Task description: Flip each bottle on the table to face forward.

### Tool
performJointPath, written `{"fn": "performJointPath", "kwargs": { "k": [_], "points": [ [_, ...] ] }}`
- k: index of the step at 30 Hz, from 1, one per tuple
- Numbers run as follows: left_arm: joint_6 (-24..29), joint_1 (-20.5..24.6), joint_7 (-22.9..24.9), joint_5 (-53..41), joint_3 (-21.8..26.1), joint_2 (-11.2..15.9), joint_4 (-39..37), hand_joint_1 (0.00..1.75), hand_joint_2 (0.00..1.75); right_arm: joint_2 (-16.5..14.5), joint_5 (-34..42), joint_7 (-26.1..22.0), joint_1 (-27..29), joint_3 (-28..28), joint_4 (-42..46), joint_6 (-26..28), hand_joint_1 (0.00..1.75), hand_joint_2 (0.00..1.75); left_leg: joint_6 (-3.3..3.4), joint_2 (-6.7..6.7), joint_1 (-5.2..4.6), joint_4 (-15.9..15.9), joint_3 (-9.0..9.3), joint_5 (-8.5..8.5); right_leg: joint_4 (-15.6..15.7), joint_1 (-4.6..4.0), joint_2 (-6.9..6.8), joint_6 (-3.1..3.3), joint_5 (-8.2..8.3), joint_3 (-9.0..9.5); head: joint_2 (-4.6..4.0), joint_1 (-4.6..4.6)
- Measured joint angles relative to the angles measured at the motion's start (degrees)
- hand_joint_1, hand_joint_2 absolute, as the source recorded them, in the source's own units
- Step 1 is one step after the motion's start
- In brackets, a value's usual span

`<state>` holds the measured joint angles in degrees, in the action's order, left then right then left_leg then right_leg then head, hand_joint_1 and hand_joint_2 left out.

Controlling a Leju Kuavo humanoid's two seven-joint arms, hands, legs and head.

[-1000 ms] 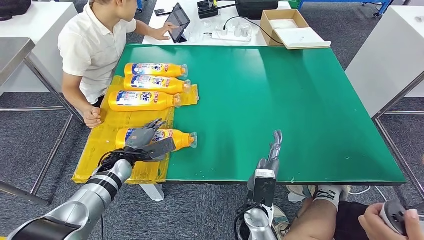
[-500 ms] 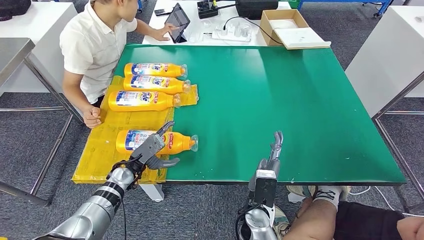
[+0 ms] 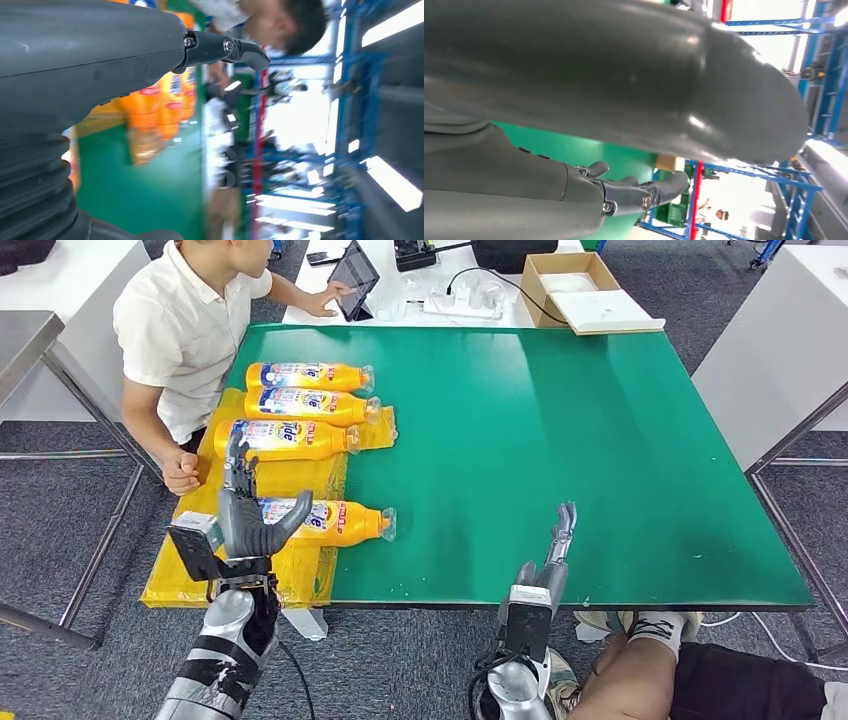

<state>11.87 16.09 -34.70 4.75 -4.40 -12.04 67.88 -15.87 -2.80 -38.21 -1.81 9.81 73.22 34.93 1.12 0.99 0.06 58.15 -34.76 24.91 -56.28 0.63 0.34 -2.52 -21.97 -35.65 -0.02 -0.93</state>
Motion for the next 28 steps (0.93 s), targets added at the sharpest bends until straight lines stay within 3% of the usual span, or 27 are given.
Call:
{"fn": "performJointPath", "kwargs": {
  "k": [9, 26, 27, 28],
  "points": [
    [3.3, -5.7, -0.2, 6.5, 0.0, -1.3, 11.7, 0.00, 1.75, 0.2, 5.4, 0.0, 3.4, 1.7, 5.9, -6.0, 0.00, 0.00, -0.02, -0.04, 0.01, 0.0, -0.16, 0.02, 0.0, 0.00, 0.00, 0.02, -0.01, -0.18, 0.00, -0.01],
    [3.5, -7.1, -0.2, 6.7, 0.0, -1.7, 14.7, 0.00, 1.75, 0.2, 5.8, 0.0, 4.2, 1.7, 7.1, -6.4, 0.00, 0.00, -0.02, -0.05, 0.01, 0.0, -0.18, 0.02, 0.0, 0.00, 0.00, 0.02, -0.01, -0.20, 0.00, -0.01],
    [3.5, -7.1, -0.2, 6.7, 0.0, -1.7, 14.8, 0.00, 1.75, 0.2, 5.9, 0.0, 4.2, 1.7, 7.2, -6.4, 0.00, 0.44, -0.02, -0.05, 0.01, 0.0, -0.18, 0.02, 0.0, 0.00, 0.00, 0.02, -0.01, -0.20, 0.00, -0.01],
    [3.5, -7.1, -0.2, 6.7, 0.0, -1.7, 14.8, 0.00, 1.75, 0.2, 5.9, 0.0, 4.2, 1.7, 7.2, -6.4, 0.00, 0.58, -0.02, -0.05, 0.01, 0.0, -0.18, 0.02, 0.0, 0.00, 0.00, 0.01, -0.01, -0.20, 0.00, -0.01]
  ]
}}
